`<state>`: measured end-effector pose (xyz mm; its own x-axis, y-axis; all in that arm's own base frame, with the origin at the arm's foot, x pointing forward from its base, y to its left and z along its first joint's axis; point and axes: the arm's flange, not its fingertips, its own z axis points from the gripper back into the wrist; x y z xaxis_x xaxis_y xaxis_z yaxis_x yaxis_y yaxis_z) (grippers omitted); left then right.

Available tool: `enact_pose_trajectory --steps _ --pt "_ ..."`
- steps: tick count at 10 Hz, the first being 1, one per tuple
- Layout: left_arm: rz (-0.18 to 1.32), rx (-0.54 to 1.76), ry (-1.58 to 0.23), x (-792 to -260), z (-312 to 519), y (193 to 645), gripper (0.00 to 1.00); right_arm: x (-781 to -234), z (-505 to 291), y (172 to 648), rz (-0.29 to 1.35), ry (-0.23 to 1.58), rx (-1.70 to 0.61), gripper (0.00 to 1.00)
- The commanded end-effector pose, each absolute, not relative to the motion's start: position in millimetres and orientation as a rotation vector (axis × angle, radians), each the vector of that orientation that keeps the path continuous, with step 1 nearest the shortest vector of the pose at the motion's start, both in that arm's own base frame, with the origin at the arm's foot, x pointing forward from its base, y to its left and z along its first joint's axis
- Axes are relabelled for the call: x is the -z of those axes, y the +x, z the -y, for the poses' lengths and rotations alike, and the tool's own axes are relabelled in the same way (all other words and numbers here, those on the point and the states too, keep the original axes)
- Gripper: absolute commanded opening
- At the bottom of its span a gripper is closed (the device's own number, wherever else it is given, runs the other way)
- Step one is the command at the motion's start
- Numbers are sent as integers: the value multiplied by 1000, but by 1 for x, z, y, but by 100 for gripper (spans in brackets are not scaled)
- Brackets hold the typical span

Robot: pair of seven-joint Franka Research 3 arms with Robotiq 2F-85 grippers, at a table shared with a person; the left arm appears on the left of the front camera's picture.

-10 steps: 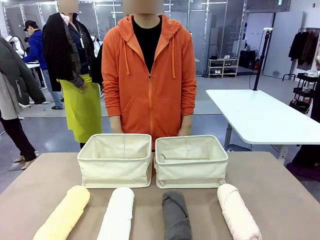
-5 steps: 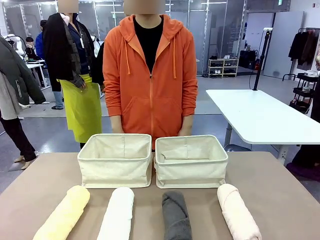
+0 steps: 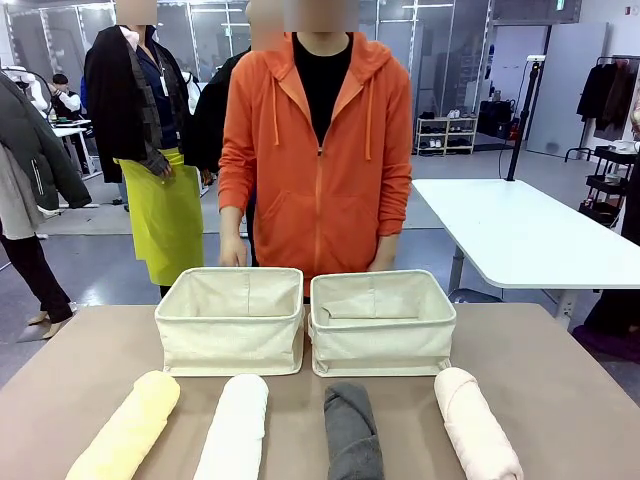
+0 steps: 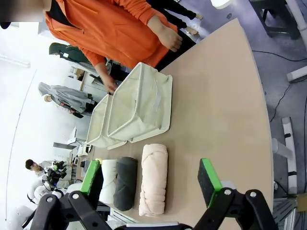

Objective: Divide the towels into two baskets.
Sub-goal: Pick up one hotel-folded towel and place it in the Fabric basket indicated by the person.

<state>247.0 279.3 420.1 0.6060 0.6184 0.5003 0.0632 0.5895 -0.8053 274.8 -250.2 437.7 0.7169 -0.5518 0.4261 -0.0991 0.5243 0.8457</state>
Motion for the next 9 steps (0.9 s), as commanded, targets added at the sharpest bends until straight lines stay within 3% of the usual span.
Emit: enact_pose_trajectory --steps 1,9 --pt "897 -379 -910 -420 -283 245 100 -440 252 274 758 1008 293 100" --pt "897 -379 -910 -420 -283 245 100 -440 252 274 758 1008 293 100"
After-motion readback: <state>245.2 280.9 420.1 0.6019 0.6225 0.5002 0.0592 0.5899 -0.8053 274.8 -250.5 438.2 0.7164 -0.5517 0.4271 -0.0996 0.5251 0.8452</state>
